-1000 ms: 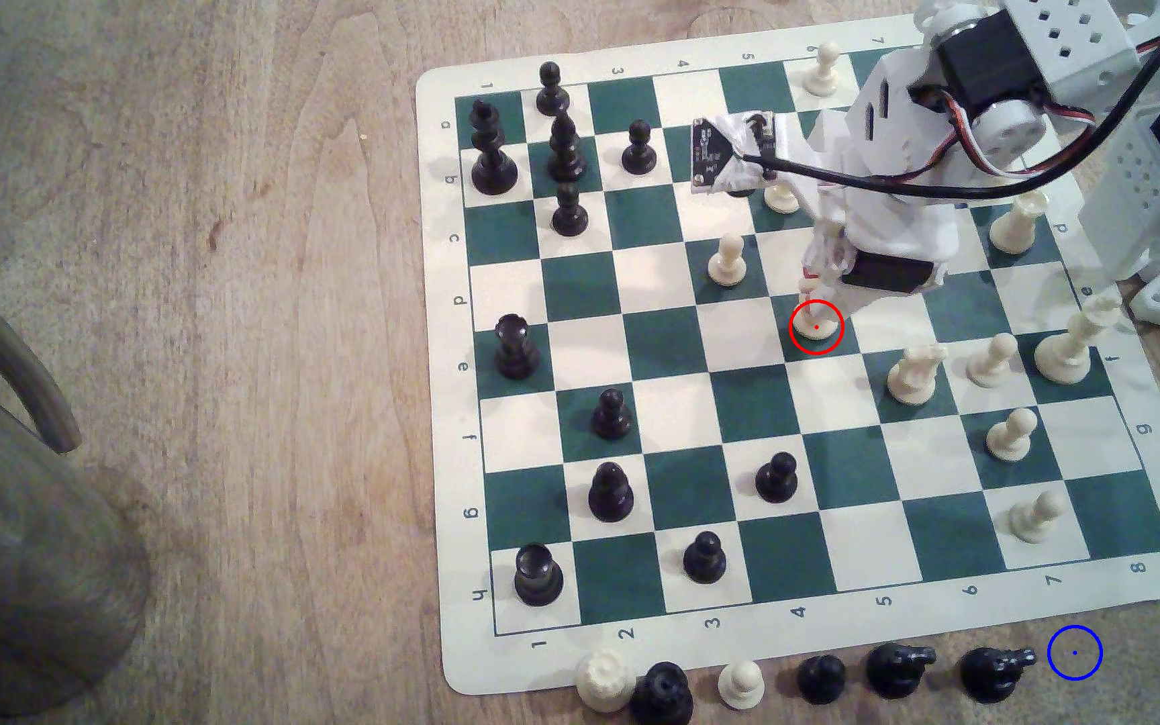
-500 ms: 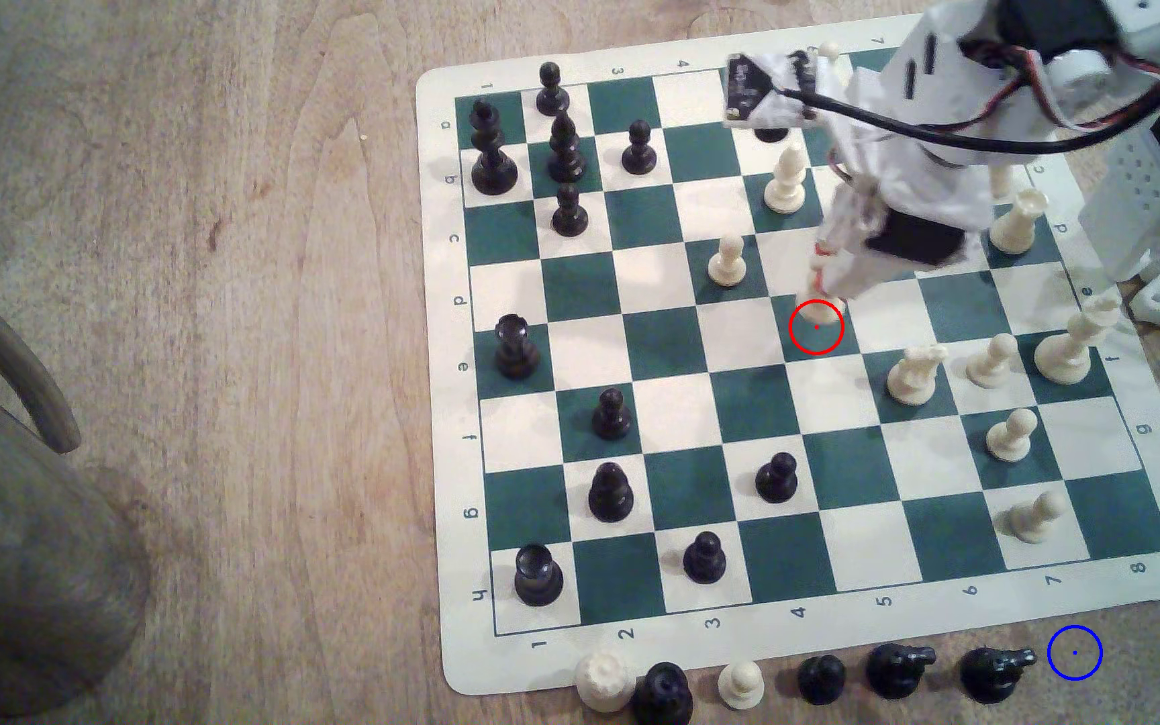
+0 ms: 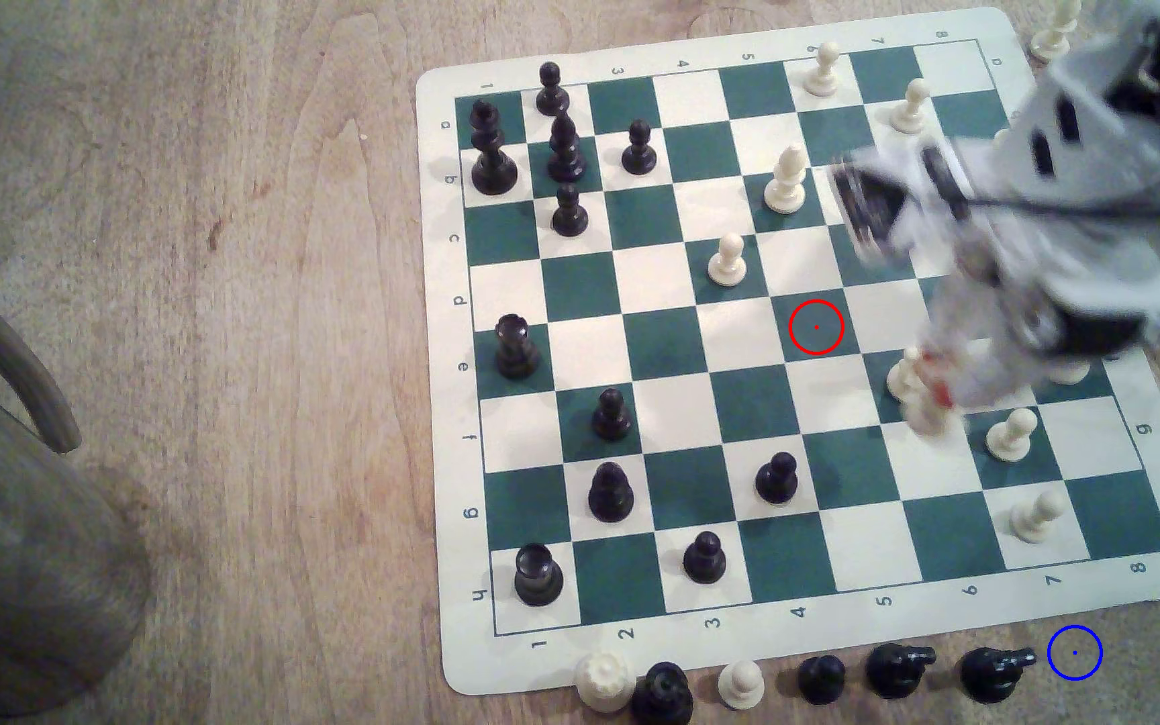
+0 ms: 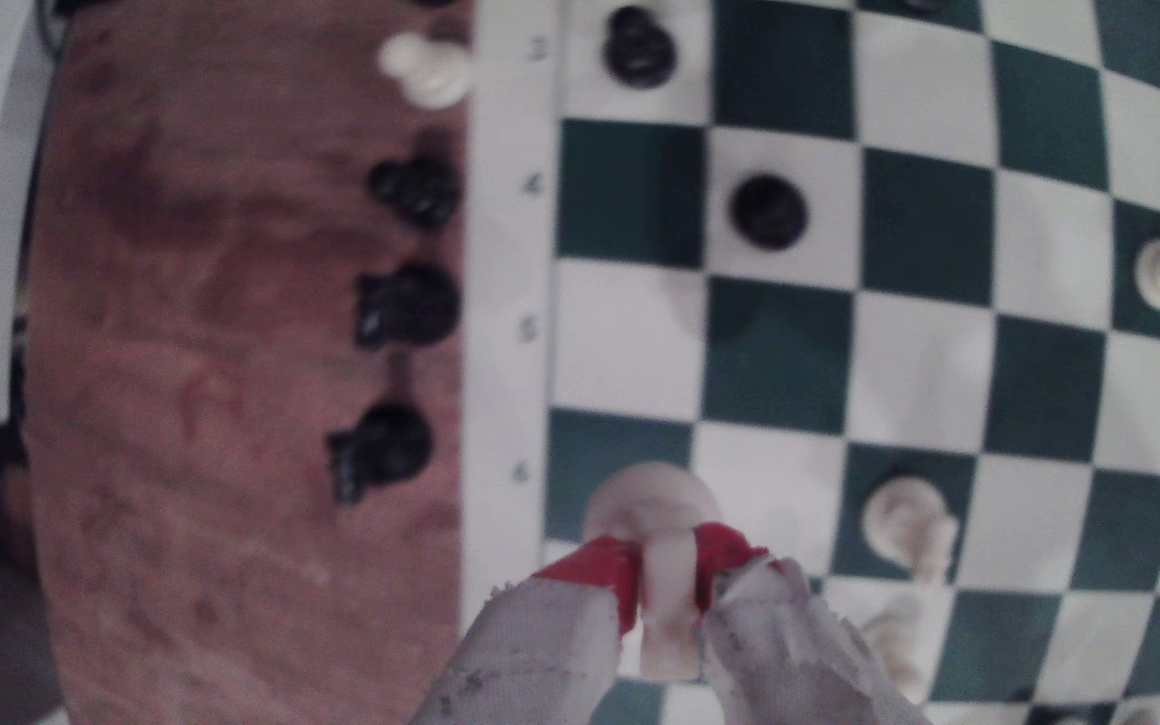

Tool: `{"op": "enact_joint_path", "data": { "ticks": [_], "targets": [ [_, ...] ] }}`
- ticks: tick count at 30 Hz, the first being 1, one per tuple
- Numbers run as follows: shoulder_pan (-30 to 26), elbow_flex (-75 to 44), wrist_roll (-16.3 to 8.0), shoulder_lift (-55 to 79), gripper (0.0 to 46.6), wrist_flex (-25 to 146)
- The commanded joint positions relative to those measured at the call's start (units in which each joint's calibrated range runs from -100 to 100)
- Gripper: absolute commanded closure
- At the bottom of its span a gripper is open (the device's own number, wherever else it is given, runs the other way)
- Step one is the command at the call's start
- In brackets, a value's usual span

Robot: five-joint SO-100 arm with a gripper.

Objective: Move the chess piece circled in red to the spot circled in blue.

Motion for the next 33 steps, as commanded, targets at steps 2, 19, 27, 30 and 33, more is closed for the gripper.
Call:
{"op": "enact_joint_path", "data": {
  "ticks": [2, 19, 27, 30, 33],
  "targets": [
    [-7.6, -6.2, -1.5, 2.6, 46.4, 1.1],
    [-20.1, -1.5, -3.8, 12.7, 46.4, -7.3],
    [-20.3, -2.0, -4.2, 17.4, 46.4, -10.8],
    [-19.8, -1.5, -4.1, 19.2, 46.4, -12.1],
    [-18.9, -2.0, -3.6, 20.7, 46.4, -12.5]
  ]
}}
